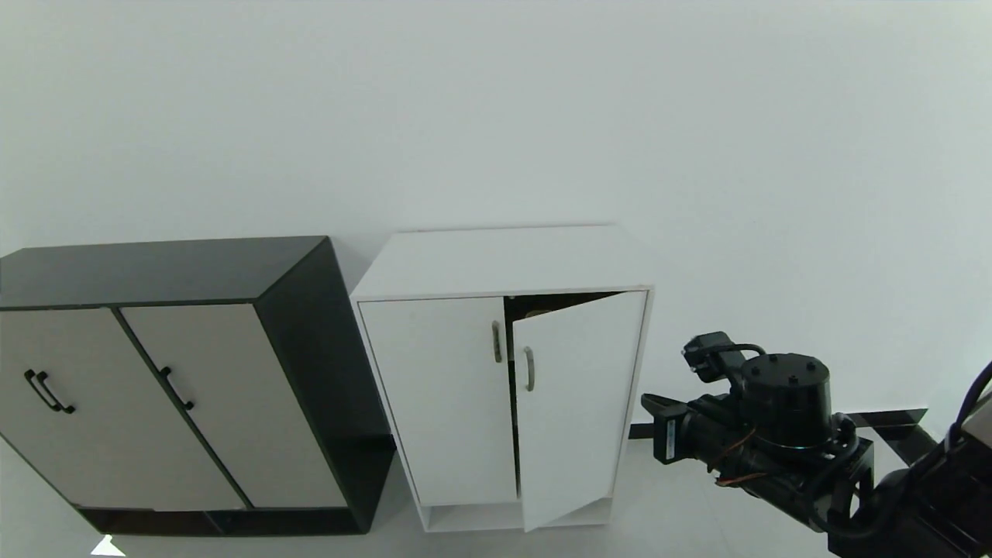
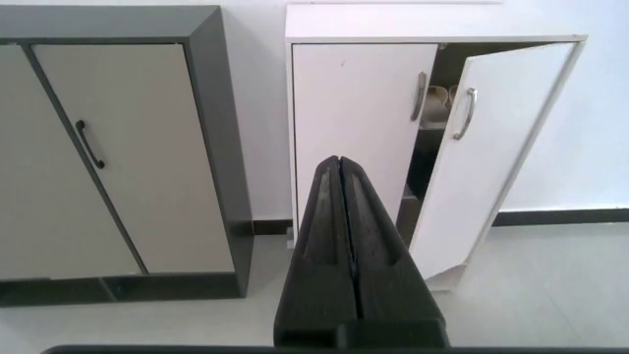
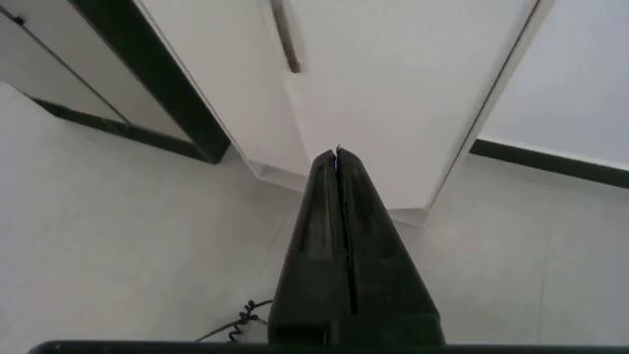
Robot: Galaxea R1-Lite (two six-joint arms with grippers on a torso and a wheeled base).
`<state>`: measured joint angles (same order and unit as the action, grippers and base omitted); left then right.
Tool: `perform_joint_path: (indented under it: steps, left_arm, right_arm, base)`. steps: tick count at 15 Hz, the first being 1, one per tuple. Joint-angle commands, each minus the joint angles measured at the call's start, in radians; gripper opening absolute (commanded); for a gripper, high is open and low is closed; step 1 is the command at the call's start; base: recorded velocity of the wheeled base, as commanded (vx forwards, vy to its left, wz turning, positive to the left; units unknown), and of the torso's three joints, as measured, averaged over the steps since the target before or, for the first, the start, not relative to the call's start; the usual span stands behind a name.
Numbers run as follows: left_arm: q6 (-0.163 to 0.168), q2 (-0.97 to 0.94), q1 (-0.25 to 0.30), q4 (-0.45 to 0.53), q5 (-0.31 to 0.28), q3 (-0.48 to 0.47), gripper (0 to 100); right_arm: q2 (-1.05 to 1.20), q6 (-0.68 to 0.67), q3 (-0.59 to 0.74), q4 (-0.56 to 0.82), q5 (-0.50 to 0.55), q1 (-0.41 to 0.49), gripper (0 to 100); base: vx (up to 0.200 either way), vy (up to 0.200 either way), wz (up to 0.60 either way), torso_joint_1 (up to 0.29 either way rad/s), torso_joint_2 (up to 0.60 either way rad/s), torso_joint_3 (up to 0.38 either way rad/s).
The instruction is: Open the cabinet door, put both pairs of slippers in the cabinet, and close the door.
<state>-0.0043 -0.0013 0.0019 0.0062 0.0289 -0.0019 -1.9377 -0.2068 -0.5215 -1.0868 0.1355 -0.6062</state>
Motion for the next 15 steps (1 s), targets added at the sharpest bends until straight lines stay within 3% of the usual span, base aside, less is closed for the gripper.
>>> perform_joint_path:
  steps: [1, 8, 13, 15]
  left_arm:
    - [0.0, 0.001, 0.001, 0.0, 0.0, 0.0, 0]
    - [0.0, 0.001, 0.001, 0.0, 0.0, 0.0, 0]
    - [0.0, 0.001, 0.001, 0.0, 0.0, 0.0, 0]
    - [0.0, 0.001, 0.001, 0.0, 0.0, 0.0, 0]
  right_arm:
    - [-0.01, 0.0, 0.006, -0.004, 0.001, -0.007, 0]
    - [-0.061, 0.0, 0.008, -0.036, -0.001, -0.044, 0]
    - [-0.156, 0.001, 0.003, -0.134, -0.001, -0.089, 0]
    - [-0.176, 0.001, -0.008, -0.143, -0.007, -0.104, 0]
  base:
    - [0.2, 0.0, 0.0, 0.012, 0.01, 0.002]
    - [0.2, 0.0, 0.0, 0.004, 0.01, 0.004]
    - [0.2, 0.0, 0.0, 0.002, 0.0, 0.0]
    - [0.0, 0.0, 0.0, 0.0, 0.0, 0.0]
